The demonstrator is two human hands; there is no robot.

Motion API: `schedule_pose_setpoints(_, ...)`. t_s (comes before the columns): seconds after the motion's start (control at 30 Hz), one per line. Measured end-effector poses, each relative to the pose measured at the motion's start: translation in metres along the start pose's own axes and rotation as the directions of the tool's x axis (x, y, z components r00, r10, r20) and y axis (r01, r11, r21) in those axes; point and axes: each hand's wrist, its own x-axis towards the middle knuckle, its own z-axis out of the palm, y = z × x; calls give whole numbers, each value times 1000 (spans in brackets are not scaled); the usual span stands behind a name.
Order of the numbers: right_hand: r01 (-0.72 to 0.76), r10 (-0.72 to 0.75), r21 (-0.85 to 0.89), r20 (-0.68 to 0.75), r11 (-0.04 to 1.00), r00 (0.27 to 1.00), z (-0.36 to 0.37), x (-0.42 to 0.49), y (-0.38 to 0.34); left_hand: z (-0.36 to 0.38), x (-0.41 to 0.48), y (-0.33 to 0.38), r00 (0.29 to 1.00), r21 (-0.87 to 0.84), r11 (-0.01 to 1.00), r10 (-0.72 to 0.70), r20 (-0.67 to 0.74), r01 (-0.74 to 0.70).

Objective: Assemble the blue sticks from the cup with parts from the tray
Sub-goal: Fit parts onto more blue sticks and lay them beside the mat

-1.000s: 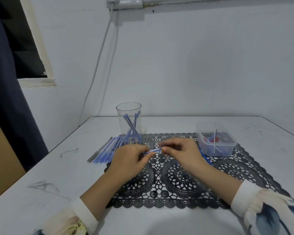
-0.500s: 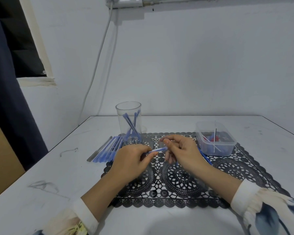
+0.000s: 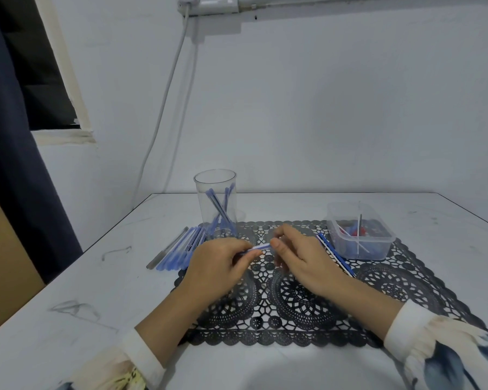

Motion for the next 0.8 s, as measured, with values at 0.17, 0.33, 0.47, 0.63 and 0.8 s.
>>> schedule_pose_setpoints(0.17,16,-17,-41,-17,999,1000,-2,1,-2,0,0,1,996,9,996,86,14,-86)
schedule_pose_setpoints(0.33,52,-52,6,8,999,999,-2,0,2,0,0,-2,999,3,999,47,15,-47)
schedule_pose_setpoints(0.47,74,-75,-62,-19,995,997,-2,1,0,0,1,-2,993,11,993,122,1,-122)
schedule_pose_setpoints(0.63,81,-81,13,-2,997,997,-2,0,4,-1,1,-2,994,3,994,110,0,-110)
schedule_pose_setpoints(0.8,97,-99,-95,-9,991,995,-4,0,2,-2,2,-3,980,35,980,198,-26,-197)
